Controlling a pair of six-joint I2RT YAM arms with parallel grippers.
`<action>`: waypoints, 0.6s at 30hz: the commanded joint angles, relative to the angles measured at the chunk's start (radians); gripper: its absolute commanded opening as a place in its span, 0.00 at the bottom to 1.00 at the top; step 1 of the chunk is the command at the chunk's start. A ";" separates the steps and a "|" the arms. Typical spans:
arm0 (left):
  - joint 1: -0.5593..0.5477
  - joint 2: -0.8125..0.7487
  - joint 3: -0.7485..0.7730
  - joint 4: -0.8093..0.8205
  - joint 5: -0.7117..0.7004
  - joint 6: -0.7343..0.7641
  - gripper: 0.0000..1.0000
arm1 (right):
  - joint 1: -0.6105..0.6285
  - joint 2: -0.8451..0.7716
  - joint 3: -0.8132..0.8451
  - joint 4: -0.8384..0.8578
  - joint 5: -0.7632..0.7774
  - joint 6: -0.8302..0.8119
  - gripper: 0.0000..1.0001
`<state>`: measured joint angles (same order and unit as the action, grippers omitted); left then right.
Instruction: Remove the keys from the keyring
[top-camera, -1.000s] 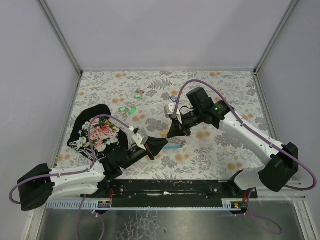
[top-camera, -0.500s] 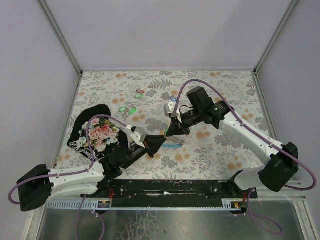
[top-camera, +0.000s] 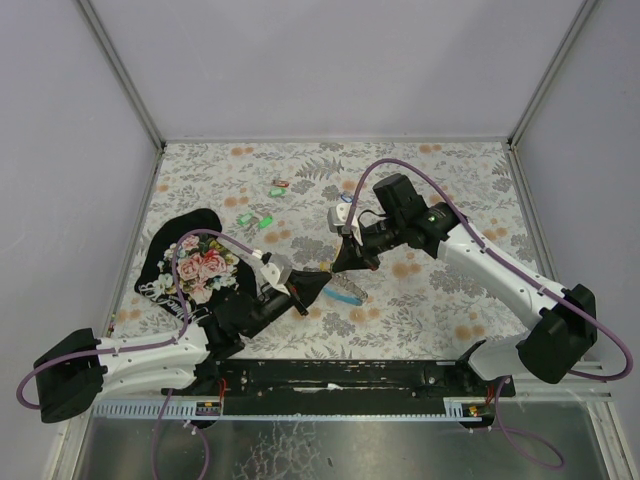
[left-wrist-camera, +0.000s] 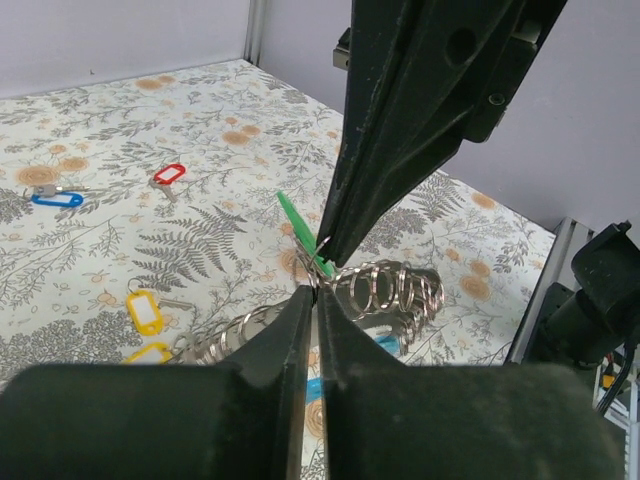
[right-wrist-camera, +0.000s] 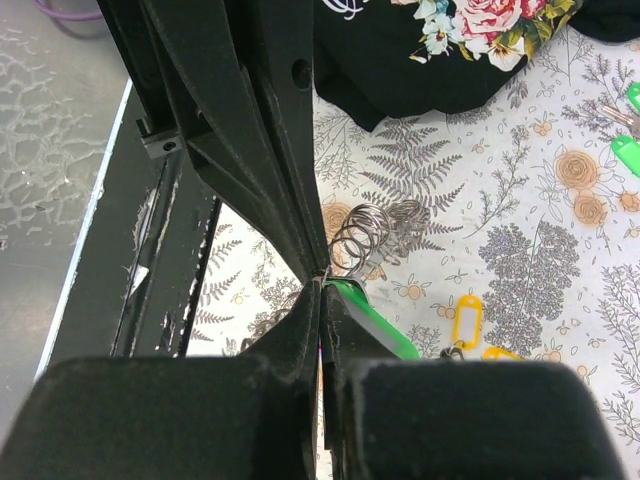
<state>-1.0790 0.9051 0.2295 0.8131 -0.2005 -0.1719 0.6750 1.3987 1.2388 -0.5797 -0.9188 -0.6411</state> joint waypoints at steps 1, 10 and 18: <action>0.006 -0.015 0.017 0.024 -0.028 0.008 0.00 | 0.009 -0.027 -0.002 0.013 -0.018 0.019 0.00; 0.006 -0.020 0.098 -0.129 -0.008 0.040 0.00 | 0.041 -0.030 0.008 -0.032 0.060 -0.038 0.00; 0.007 -0.020 0.214 -0.358 0.000 0.094 0.00 | 0.113 -0.031 0.035 -0.092 0.129 -0.106 0.00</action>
<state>-1.0790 0.9012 0.3584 0.5106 -0.1959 -0.1318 0.7322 1.3975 1.2369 -0.6163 -0.7799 -0.7078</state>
